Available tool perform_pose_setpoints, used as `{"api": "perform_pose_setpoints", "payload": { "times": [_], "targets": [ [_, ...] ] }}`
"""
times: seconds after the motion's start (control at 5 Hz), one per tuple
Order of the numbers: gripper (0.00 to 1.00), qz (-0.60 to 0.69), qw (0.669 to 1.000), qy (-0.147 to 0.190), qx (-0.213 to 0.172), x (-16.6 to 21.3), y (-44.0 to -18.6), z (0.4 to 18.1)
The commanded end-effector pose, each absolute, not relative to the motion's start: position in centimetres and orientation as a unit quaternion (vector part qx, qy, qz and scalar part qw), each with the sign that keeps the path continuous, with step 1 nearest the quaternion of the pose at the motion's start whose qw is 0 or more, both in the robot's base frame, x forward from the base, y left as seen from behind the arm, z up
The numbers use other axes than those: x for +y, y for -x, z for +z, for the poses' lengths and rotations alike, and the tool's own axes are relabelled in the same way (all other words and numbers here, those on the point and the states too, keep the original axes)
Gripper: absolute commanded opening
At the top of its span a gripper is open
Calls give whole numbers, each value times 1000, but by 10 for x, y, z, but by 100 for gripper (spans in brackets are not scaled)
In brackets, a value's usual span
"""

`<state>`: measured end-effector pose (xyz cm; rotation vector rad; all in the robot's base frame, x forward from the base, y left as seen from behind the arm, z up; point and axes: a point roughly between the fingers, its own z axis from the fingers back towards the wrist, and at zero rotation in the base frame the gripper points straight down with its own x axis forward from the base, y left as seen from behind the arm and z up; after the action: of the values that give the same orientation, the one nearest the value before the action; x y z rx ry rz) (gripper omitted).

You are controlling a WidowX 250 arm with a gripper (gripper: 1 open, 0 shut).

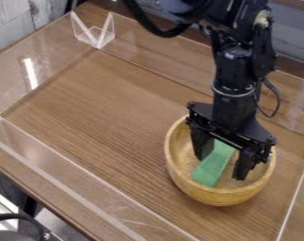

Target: Remove the green block from inside the brown bowl and put it on the table

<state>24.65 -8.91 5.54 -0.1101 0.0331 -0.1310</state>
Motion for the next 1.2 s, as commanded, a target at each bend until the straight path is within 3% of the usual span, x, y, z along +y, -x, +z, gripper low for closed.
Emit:
{"api": "perform_pose_setpoints", "payload": {
  "times": [0.0, 1.0],
  "targets": [
    [100, -63, 996, 62, -1, -88, -252, 63],
    [100, -62, 995, 75, -2, -85, -255, 60]
  ]
}}
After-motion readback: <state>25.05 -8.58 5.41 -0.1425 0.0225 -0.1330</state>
